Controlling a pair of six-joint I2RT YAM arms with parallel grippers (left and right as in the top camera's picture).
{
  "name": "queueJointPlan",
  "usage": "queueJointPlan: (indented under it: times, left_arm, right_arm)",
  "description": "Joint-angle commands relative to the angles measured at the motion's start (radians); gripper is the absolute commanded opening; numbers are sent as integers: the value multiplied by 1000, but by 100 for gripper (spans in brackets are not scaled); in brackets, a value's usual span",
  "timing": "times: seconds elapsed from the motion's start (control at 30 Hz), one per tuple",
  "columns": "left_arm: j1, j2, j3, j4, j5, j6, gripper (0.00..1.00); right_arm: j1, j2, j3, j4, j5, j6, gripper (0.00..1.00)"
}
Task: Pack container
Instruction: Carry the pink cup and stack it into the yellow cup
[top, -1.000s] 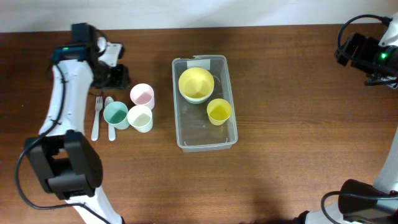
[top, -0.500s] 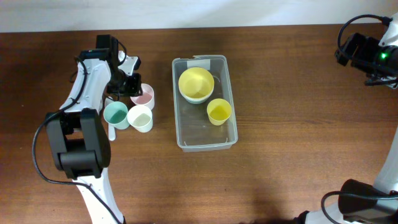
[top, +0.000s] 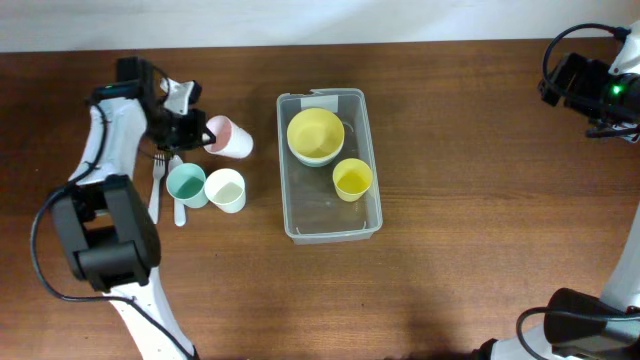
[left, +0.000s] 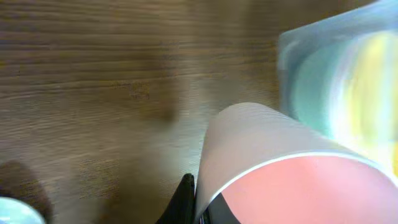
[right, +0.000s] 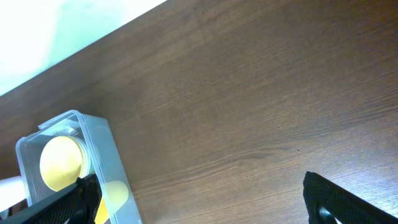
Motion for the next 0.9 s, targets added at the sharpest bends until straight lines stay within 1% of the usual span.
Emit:
queueJointPlan:
  times: [0.0, 0.07, 0.13, 0.23, 0.3, 0.33, 0.37, 0.5, 0.53, 0.6, 0.67, 0.87]
  left_arm:
    - [-3, -91, 61, -63, 174, -8, 2]
    - [-35, -183, 80, -103, 166, -2, 2]
    - [-75, -270, 83, -115, 129, -2, 2]
    - [-151, -392, 83, -144, 4, -13, 2]
    - [-225, -461, 83, -177, -102, -55, 1]
    - [-243, -472, 83, -184, -119, -55, 1]
    - [-291, -491, 83, -197, -153, -55, 1]
    - [-443, -477, 81, -208, -212, -55, 1]
    - [-518, -449, 81, -206, -270, -55, 2]
    - [-589, -405, 81, -199, -367, -76, 2]
    - [-629, -365, 81, -185, -410, -82, 2]
    - [-680, -233, 81, -140, -422, -81, 2]
  right_arm:
    - [-3, -10, 13, 3, -2, -7, 99]
    - [-3, -10, 13, 3, -2, -7, 99]
    - [-3, -10, 13, 3, -2, -7, 99]
    - [-3, -10, 13, 3, -2, -7, 99]
    - [-3, -10, 13, 3, -2, -7, 99]
    - [-3, -10, 13, 3, -2, -7, 99]
    - [-3, -10, 13, 3, -2, -7, 99]
    - [-3, -10, 13, 3, -2, -7, 99]
    - [-3, -10, 13, 3, -2, -7, 99]
    - [-3, -10, 13, 3, -2, -7, 99]
    - [-3, -10, 13, 3, -2, -7, 99]
    - [-3, -10, 13, 3, -2, -7, 99]
